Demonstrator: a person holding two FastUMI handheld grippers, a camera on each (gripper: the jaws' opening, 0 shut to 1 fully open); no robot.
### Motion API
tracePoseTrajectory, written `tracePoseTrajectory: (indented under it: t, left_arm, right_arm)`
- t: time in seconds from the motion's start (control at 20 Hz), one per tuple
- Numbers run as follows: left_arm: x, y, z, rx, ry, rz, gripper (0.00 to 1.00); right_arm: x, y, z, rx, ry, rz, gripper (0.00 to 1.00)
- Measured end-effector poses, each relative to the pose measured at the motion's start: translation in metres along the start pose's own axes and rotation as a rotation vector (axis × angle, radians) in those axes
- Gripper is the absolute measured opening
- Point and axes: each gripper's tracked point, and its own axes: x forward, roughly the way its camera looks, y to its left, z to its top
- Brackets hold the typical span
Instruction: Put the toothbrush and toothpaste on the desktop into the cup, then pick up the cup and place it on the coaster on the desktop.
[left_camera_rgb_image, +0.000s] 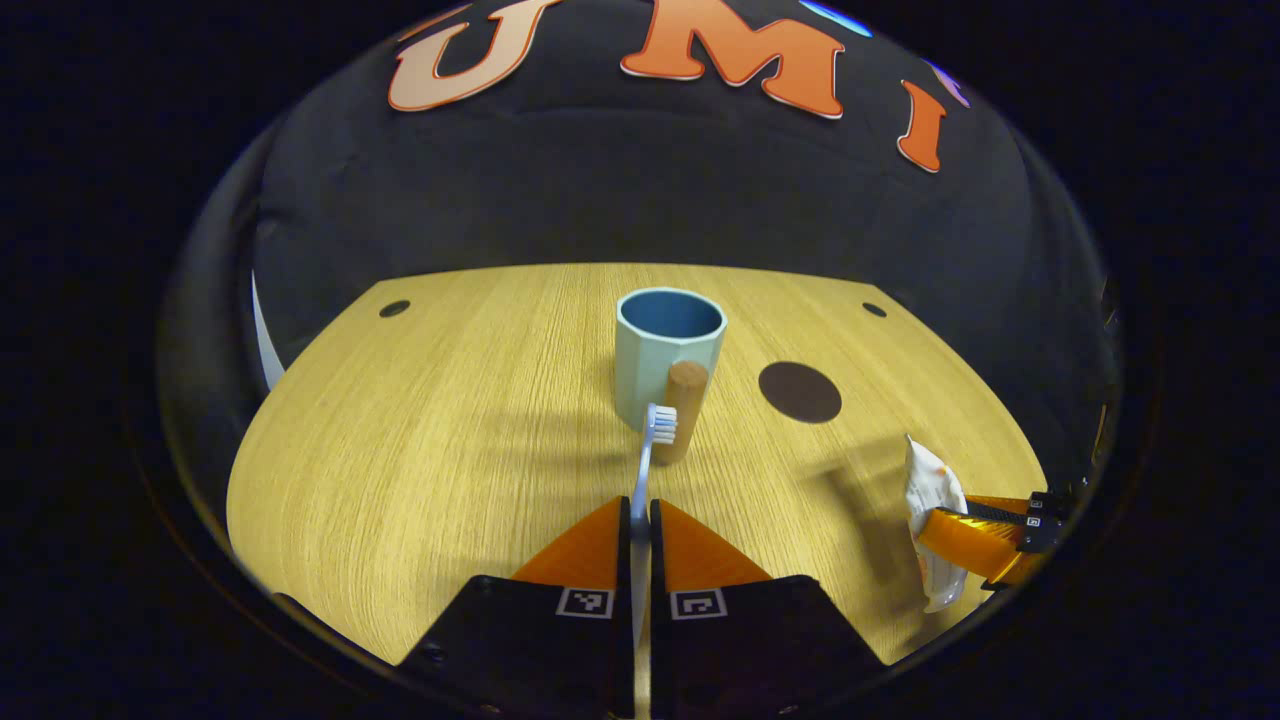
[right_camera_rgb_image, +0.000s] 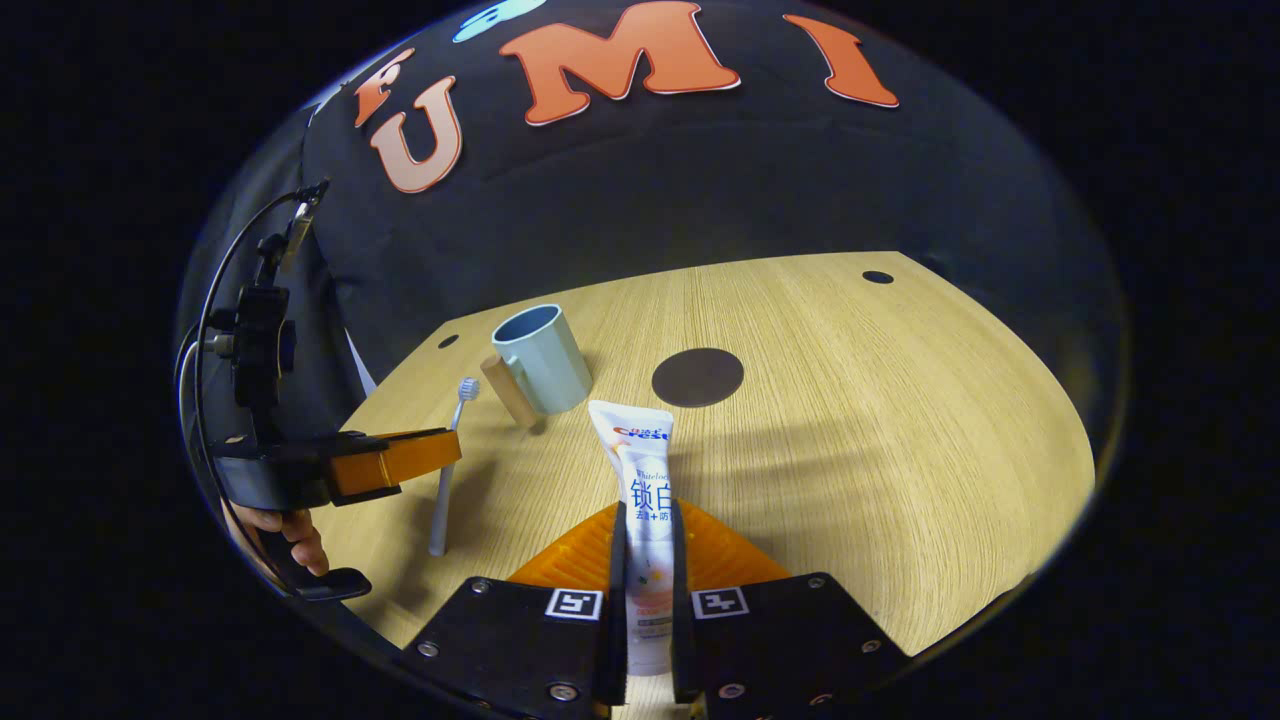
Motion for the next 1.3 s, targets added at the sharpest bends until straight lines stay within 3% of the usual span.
tracePoseTrajectory:
  t: [0.3, 0.85, 1.3]
  left_arm:
    - [-0.01, 0.015, 0.037, -0.002, -0.136, 0.002, 0.06]
    - [-0.02, 0.009, 0.121, -0.023, -0.263, -0.027, 0.06]
    - [0.026, -0.006, 0.198, 0.06, -0.359, -0.036, 0.07]
  right_arm:
    - [-0.023, 0.005, 0.04, -0.011, -0.098, 0.022, 0.18]
    - [-0.04, 0.01, 0.123, -0.063, -0.221, 0.028, 0.18]
    - [-0.019, 0.009, 0.178, -0.076, -0.29, 0.028, 0.18]
